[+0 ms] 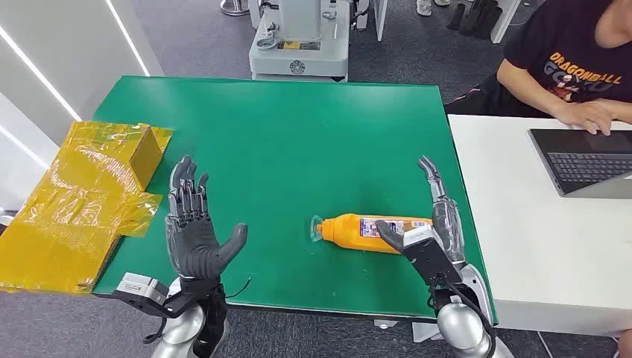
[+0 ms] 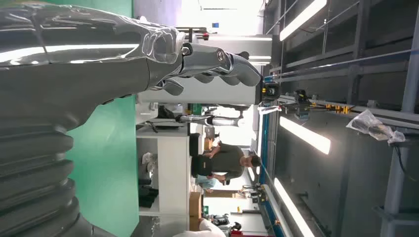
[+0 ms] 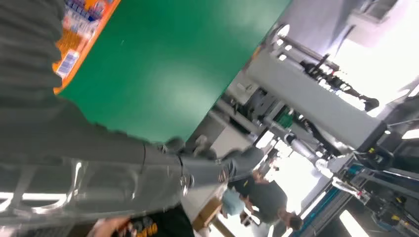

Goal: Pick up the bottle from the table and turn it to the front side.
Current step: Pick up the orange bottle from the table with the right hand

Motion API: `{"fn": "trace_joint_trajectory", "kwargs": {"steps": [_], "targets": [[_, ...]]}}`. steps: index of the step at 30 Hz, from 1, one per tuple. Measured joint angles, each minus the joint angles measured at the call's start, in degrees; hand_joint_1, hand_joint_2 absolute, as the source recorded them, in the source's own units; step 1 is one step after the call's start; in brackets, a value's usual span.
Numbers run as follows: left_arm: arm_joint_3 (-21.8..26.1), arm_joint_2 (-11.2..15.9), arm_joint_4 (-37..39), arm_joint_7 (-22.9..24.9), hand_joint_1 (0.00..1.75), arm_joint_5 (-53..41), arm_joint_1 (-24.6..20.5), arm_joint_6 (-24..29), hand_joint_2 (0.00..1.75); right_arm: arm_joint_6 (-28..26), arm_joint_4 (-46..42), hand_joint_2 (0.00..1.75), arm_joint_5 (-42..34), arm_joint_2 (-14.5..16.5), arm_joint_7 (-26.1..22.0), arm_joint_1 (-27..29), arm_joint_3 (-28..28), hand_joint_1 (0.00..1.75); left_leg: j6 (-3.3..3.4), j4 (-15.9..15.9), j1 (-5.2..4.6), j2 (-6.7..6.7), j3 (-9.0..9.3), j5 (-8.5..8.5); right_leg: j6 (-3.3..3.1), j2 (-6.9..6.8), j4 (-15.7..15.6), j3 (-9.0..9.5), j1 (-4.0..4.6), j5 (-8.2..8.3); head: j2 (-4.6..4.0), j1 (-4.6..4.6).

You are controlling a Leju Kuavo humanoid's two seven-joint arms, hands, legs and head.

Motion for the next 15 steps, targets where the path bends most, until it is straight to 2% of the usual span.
{"fn": "trace_joint_trajectory", "kwargs": {"steps": [7,10,15], "targets": [[-0.37,0.15,0.0,0.0,0.0,0.0,-0.01,-0.58,1.75,5.73,0.66,1.75,5.17,-2.06,3.68,-1.11,0.01,0.0,0.0,0.0,0.0,0.01,-0.01,0.0,0.0,0.01,0.0,0.0,0.0,0.0,0.0,-0.01],[-0.52,0.19,0.02,0.0,0.0,0.02,-0.18,-1.54,1.75,12.43,2.82,1.75,7.53,-4.19,5.18,-3.99,0.13,0.0,0.01,0.01,-0.01,0.01,-0.01,0.01,0.0,0.0,0.0,0.01,-0.01,0.01,0.0,-0.01],[-0.72,0.46,0.44,-0.05,0.0,0.27,-0.94,-3.03,1.75,24.82,10.66,1.75,7.74,-8.86,2.92,-11.99,0.23,0.0,0.07,0.06,-0.02,-0.01,-0.01,0.05,0.06,-0.03,0.0,0.04,-0.02,0.06,0.0,0.0]]}}
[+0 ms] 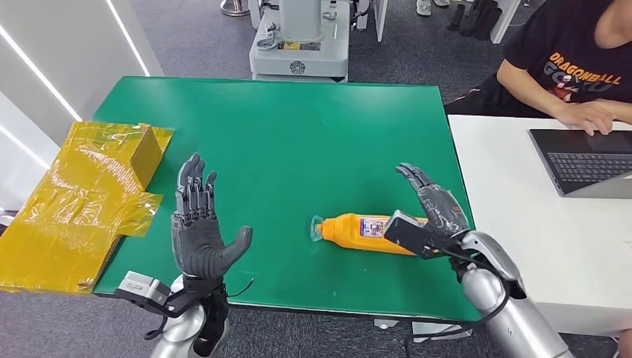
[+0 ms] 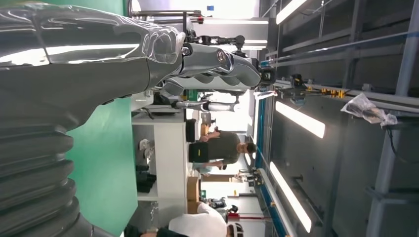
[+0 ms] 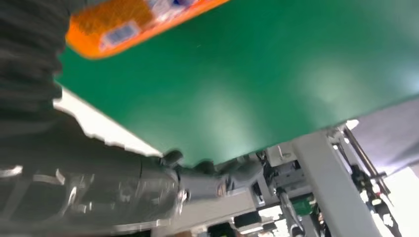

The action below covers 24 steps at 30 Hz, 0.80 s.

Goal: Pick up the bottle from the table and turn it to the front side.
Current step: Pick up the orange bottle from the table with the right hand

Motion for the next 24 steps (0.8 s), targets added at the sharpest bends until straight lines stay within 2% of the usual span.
{"fn": "trace_joint_trajectory", "kwargs": {"steps": [4,8,12,19,24], "targets": [[-0.03,0.15,0.5,-0.02,0.0,0.13,-0.65,-0.57,1.75,6.0,5.25,1.75,-0.71,-2.84,-0.96,-5.16,0.5,0.0,0.03,0.02,0.0,-0.02,0.0,0.02,0.01,-0.02,0.0,0.01,0.0,0.01,0.0,0.01],[-0.06,0.17,0.98,-0.02,0.0,0.22,-1.04,-0.82,1.75,8.39,8.19,1.75,-1.08,-4.14,-1.13,-7.92,1.11,0.0,0.03,0.02,0.0,-0.01,0.0,0.01,0.01,0.0,0.0,-0.01,0.0,0.0,0.0,-0.01],[-0.15,0.18,1.2,-0.02,0.0,0.27,-1.35,-1.28,1.75,14.87,11.07,1.75,-2.23,-5.63,-0.72,-11.07,2.86,0.0,0.03,0.01,0.0,-0.02,-0.02,0.01,0.01,-0.02,0.0,-0.02,0.01,0.0,0.0,-0.01],[-0.24,0.18,1.46,0.0,0.0,0.3,-1.46,-1.37,1.75,17.82,14.32,1.75,-2.87,-6.87,-0.76,-14.65,5.18,0.0,0.03,0.01,0.0,-0.02,-0.02,0.01,0.01,-0.01,0.01,-0.01,0.0,0.0,0.0,-0.01],[-0.25,0.16,1.46,0.41,0.0,0.5,-1.51,-1.38,1.75,21.72,18.98,1.75,-6.03,-6.97,-2.02,-19.25,9.79,0.0,0.03,0.01,0.0,-0.03,-0.01,0.02,0.01,-0.02,0.02,0.0,0.01,0.0,0.0,-0.01]]}}
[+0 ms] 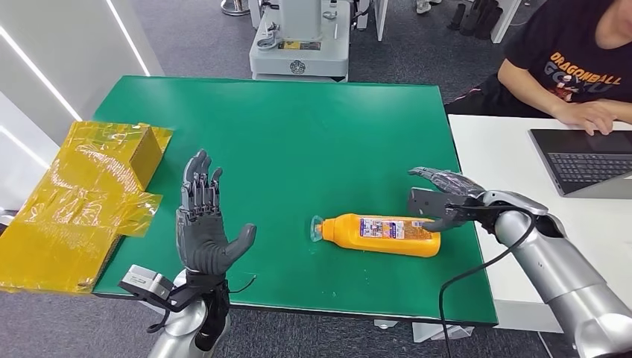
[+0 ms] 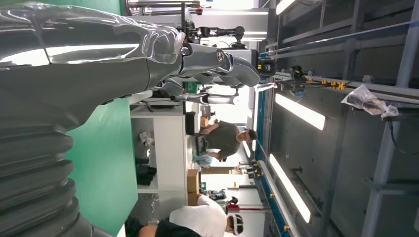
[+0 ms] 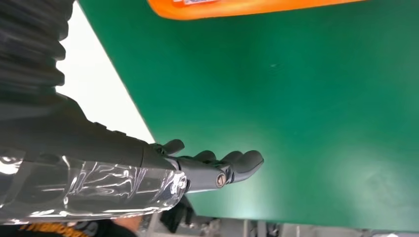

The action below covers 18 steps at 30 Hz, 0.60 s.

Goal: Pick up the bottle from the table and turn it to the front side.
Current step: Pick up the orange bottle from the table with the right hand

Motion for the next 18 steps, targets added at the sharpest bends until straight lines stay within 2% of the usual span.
{"fn": "trace_joint_trajectory", "kwargs": {"steps": [9,18], "targets": [[0.0,0.02,0.0,0.07,0.0,0.53,-0.23,0.04,1.75,1.23,5.18,1.75,-6.02,0.54,-3.67,-3.69,8.27,0.0,0.0,-0.01,0.0,-0.02,-0.02,0.0,0.0,-0.02,0.0,0.0,0.0,-0.01,0.0,0.01],[-0.01,0.08,0.0,0.05,0.0,0.96,-0.42,0.63,1.75,-0.19,10.21,1.75,-6.81,3.51,-5.39,-5.24,13.6,0.0,0.0,0.0,0.0,-0.02,0.0,0.0,0.0,-0.03,0.0,0.01,0.01,0.0,0.0,0.0]]}}
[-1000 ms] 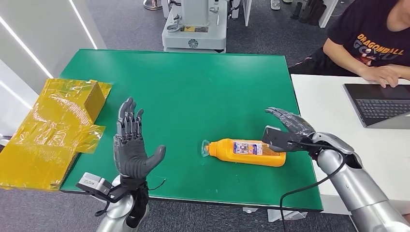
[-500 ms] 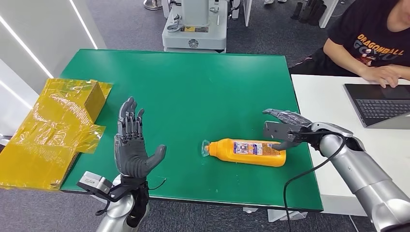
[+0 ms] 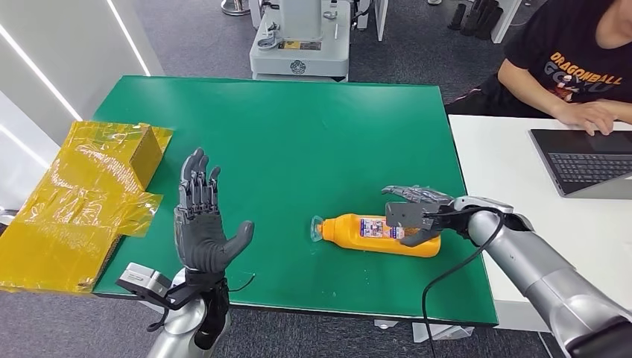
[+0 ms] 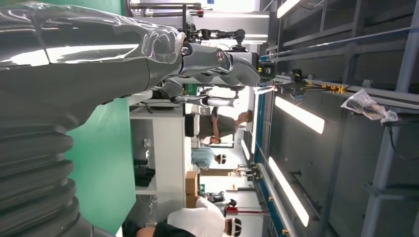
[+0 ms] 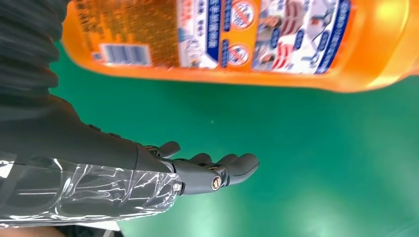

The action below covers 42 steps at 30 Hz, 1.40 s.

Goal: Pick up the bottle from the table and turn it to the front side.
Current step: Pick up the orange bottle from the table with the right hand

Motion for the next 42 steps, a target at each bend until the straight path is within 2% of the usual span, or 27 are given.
{"fn": "trace_joint_trajectory", "kwargs": {"steps": [11,29,30,33,34,42], "targets": [[-0.37,0.0,0.0,-0.15,0.0,0.06,-0.62,0.67,1.75,-0.02,4.13,1.75,0.19,1.47,-0.35,0.25,3.39,0.0,0.0,0.0,0.0,0.0,-0.02,0.0,0.0,0.0,-0.01,0.0,0.0,0.0,0.0,0.0],[-0.34,0.0,0.07,-0.15,0.0,-0.07,-1.45,1.03,1.75,-2.7,8.56,1.75,1.74,2.88,2.07,-0.26,6.68,0.0,0.0,0.02,0.0,0.01,0.08,0.0,0.0,0.01,-0.02,0.09,0.0,0.0,0.0,0.01],[-0.34,0.0,0.07,-0.14,0.0,-0.08,-1.44,1.05,1.75,-3.0,8.61,1.75,1.74,2.87,2.06,-0.2,6.74,0.34,0.0,0.02,0.0,0.01,0.09,0.0,0.0,0.01,-0.02,0.09,0.0,0.0,0.0,0.01],[-0.34,0.0,0.09,-0.13,0.0,-0.13,-1.41,1.09,1.75,-3.79,8.68,1.75,1.75,2.71,2.01,0.02,6.89,1.62,0.0,0.04,0.0,0.01,0.1,0.0,0.0,0.01,-0.02,0.1,0.0,0.0,0.0,0.01],[-0.34,0.0,0.09,-0.13,0.0,-0.14,-1.41,1.1,1.75,-4.02,8.69,1.75,1.76,2.63,1.96,0.11,6.92,1.72,0.0,0.04,0.0,0.01,0.1,0.0,0.0,0.01,-0.03,0.1,0.0,0.0,0.0,0.01],[-0.34,0.0,0.09,-0.13,0.0,-0.18,-1.36,1.12,1.75,-5.79,8.39,1.75,1.93,2.19,1.78,0.83,6.93,1.73,0.01,0.04,0.0,0.01,0.13,0.0,0.01,0.01,-0.03,0.13,0.0,0.0,0.0,0.01]]}}
